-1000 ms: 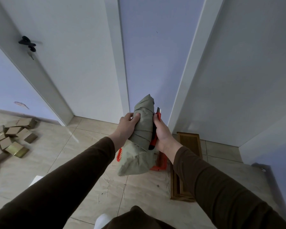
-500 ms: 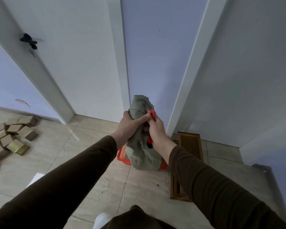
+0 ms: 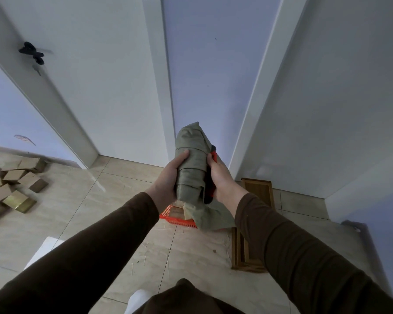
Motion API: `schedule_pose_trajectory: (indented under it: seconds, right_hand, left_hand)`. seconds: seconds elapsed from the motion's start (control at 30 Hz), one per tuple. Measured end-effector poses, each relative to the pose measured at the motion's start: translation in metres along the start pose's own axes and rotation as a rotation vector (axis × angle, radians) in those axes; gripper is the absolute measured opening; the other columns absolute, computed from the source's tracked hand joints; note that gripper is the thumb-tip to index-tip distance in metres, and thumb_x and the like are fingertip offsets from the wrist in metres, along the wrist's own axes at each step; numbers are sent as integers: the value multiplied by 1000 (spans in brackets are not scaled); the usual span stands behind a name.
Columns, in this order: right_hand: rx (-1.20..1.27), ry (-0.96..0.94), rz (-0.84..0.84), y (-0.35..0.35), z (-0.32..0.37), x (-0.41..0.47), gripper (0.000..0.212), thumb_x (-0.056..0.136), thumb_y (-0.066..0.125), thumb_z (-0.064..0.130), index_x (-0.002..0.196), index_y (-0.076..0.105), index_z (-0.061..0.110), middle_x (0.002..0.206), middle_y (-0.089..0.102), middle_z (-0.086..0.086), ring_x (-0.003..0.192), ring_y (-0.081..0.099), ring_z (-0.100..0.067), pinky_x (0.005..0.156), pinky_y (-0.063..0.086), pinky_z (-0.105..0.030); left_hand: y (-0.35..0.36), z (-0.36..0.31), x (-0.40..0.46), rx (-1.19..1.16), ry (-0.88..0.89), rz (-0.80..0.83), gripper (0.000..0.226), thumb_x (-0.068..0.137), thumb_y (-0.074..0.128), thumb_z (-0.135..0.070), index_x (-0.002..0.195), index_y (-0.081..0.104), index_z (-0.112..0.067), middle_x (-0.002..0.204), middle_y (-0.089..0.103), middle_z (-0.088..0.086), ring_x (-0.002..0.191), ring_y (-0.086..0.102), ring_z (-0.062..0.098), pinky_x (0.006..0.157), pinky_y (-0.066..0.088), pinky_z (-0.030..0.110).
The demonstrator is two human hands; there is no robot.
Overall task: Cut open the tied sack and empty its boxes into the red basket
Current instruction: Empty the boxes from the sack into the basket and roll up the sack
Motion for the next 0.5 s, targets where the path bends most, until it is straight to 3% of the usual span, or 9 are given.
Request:
schedule_pose_trajectory:
  seconds: [0.07,0.13,0.23,0.3,0.37,0.43,0.5]
  right_hand:
    - [69,67,18,-1,-1,-1,46,105,53,55,138,65,25,128,73,-12,118,69,-33,107,53,-54]
    - [129,73,32,-4,-4,0,48,104,56,54,137,67,21,127,75,-14,118,70,-34,106,54,-54]
    - [177,37,46,-7,-6,-1,46,105,57,51,135,69,18,121,78,-14,114,73,-35,103,56,-53]
    - [151,6,43,-6,-6,-3,44,105,55,51,134,69,21,118,79,-11,110,76,-32,97,60,-52]
    - [113,-37,33,-4,-8,-5,44,105,54,52,138,66,25,123,78,-8,112,75,-31,98,60,-53]
    - [67,-87,18,0,-8,-7,44,106,54,50,143,61,28,131,73,-6,118,71,-30,102,58,-53]
    - [-10,-133,-3,6,-8,-9,43,106,54,49,145,59,31,136,69,-2,122,66,-26,105,55,-52]
  left_hand:
    - [-2,4,2,-27,-7,31,55,100,60,-53,122,78,-6,125,76,20,109,77,31,91,64,44]
    - [-3,2,4,89,38,26,58,101,56,-57,123,77,-8,125,77,17,111,77,28,90,64,40]
    - [-12,-2,11,386,196,-170,61,98,63,-56,135,65,-8,125,75,13,112,75,26,97,60,40]
    - [-18,-5,11,509,345,-333,54,96,71,-50,135,56,-17,115,67,5,96,71,17,79,58,31]
    - [-21,-9,11,676,483,-386,33,100,68,-42,127,57,-27,104,64,-2,84,66,14,70,54,28]
    - [-21,-11,13,844,531,-396,20,105,57,-42,117,64,-29,98,68,-6,86,68,19,75,57,36]
    - [-17,-15,11,927,490,-419,42,100,46,-64,102,64,-26,90,68,-7,88,68,22,75,53,40]
Point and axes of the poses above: each hand's wrist, its own x-axis towards the middle knuckle, its own y-axis out of the palm, z = x × y, the point moved 2 cm from there along x, towards the middle knuckle
